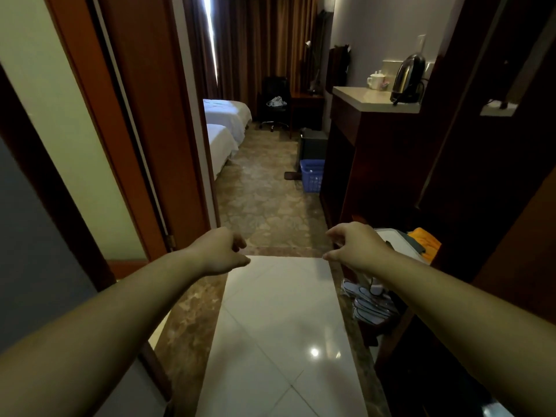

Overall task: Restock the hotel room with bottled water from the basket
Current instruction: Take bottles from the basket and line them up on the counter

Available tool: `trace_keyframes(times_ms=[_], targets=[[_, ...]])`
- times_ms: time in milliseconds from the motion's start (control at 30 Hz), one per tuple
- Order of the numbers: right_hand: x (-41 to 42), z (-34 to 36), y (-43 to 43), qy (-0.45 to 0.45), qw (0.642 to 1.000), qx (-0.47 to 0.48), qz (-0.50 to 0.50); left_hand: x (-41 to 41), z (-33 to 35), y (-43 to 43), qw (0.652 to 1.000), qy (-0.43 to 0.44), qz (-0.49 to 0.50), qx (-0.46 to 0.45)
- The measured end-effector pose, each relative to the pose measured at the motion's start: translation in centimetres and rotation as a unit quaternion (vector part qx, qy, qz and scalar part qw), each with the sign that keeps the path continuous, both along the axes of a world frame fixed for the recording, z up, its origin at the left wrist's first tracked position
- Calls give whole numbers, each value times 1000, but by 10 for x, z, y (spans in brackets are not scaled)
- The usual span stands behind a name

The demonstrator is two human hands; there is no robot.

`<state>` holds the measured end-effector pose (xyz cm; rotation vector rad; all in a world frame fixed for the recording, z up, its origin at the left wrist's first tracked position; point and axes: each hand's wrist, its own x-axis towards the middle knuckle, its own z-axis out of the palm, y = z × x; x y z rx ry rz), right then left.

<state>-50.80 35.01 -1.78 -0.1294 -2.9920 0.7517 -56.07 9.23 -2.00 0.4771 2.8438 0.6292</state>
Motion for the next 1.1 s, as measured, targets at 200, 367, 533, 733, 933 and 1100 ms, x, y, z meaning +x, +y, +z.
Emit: trace_keyframes(times_ms=[200,367,533,733,933,1100], targets=[[-78,6,-16,5,1000,-11,-20,-87,9,-12,1000,10,-16,-6],[-134,9,-30,1,1000,-8,-30,-149,9,-25,999,13,-31,-5],[-174,4,-42,3,999,0,-37,-197,0,-36,999,17,-29,-4],[-213,3,-37,-16,999,-16,-44,-237,-7,-31,999,-1,-26,25],[-261,1,-24,-15,998,-9,-53,-281,-17,-21,999,-2,-20,31],[-312,-2,-3,-19,999,6,-50,-328,-22,-2,999,-7,-11,30]])
